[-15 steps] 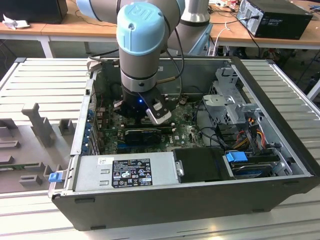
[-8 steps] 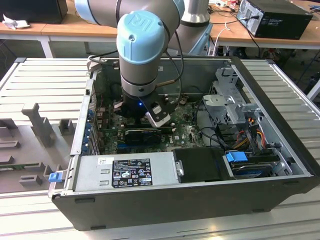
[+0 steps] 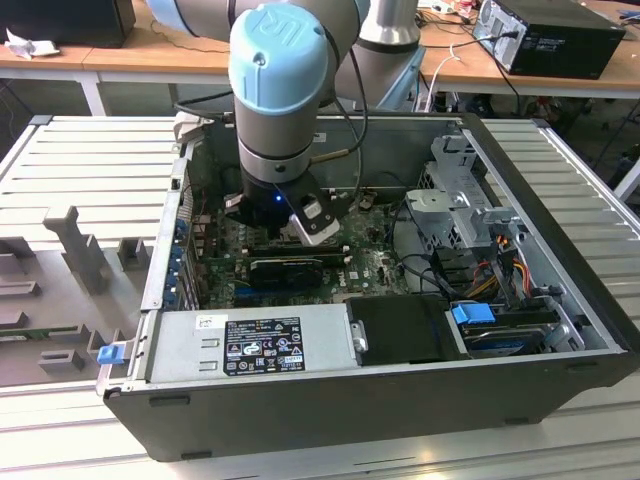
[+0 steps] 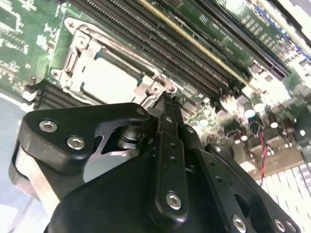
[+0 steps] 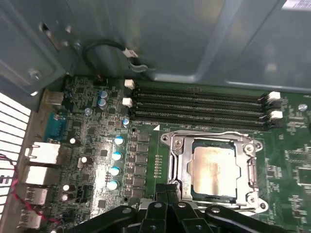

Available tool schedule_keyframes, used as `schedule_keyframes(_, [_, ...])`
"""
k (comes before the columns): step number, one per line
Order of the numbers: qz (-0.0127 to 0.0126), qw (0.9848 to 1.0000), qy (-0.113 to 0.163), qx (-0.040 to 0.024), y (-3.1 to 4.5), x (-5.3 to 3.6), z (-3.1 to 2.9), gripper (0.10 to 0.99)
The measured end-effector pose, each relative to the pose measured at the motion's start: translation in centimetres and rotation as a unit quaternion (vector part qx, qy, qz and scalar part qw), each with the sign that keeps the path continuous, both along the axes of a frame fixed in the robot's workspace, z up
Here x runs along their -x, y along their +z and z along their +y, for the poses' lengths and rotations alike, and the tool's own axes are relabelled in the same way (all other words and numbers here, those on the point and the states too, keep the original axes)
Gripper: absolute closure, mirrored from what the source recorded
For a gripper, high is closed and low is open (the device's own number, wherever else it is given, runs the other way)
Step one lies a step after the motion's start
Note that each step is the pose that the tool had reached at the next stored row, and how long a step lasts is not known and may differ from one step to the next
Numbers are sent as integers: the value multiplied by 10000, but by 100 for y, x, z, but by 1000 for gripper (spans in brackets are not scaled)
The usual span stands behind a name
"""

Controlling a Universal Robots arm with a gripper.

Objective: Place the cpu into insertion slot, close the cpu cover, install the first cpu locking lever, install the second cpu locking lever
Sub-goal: 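Install the second cpu locking lever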

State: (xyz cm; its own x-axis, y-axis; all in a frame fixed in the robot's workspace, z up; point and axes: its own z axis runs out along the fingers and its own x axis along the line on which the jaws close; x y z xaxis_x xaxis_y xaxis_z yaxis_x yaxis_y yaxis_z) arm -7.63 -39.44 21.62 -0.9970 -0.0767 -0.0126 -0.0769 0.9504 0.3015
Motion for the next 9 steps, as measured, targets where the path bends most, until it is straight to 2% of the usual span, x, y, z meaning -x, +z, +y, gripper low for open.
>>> schedule_keyframes(4, [-1, 10000, 0, 16, 136, 0, 9, 980])
schedule_keyframes(5, [0, 10000, -1, 17, 199, 0, 9, 980])
schedule_keyframes(9, [0, 10000, -1, 17, 210, 0, 9, 980])
